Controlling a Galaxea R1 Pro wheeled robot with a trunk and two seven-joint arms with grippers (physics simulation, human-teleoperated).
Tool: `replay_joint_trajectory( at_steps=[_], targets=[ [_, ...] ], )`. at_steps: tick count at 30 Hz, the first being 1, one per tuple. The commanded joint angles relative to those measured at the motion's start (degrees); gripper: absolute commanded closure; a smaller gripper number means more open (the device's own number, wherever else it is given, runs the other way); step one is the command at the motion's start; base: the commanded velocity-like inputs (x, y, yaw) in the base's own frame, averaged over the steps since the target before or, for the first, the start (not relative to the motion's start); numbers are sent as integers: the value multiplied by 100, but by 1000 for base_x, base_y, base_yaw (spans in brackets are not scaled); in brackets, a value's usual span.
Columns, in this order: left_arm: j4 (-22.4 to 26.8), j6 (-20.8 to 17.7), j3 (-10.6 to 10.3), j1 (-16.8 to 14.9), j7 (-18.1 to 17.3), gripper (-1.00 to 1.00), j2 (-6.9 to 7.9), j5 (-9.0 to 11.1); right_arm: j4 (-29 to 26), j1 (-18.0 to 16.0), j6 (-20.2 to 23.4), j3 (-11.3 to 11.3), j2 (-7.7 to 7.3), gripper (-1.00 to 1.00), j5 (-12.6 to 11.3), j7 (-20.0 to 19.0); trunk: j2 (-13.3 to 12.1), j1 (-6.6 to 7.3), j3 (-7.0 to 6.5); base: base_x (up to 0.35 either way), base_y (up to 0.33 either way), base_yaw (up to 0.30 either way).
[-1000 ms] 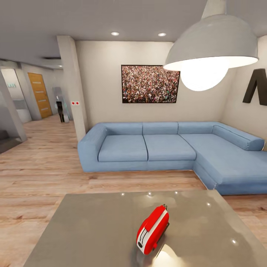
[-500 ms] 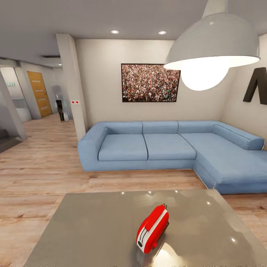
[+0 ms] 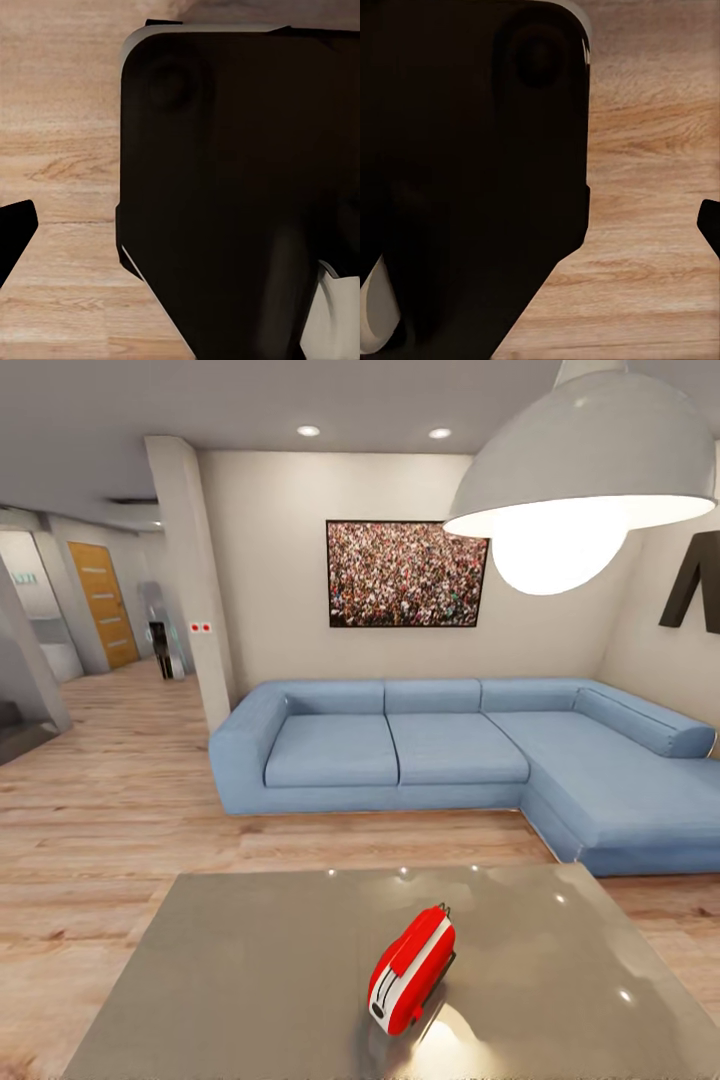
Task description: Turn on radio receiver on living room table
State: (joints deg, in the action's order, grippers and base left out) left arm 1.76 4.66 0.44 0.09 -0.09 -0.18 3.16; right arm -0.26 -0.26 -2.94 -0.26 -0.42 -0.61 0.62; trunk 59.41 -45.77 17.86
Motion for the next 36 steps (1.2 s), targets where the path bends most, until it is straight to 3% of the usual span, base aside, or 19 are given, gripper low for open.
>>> replay_joint_trajectory(
  at_steps=[1,36],
  targets=[
    [0,0,0,0,0,-100,0,0,0,0,1,0,0,-100,0,0,0,0,10,0,0,0],
    [0,35,-14,0,-9,-100,-9,0,0,0,8,27,14,-100,66,-1,0,0,334,0,0,0]
  ],
)
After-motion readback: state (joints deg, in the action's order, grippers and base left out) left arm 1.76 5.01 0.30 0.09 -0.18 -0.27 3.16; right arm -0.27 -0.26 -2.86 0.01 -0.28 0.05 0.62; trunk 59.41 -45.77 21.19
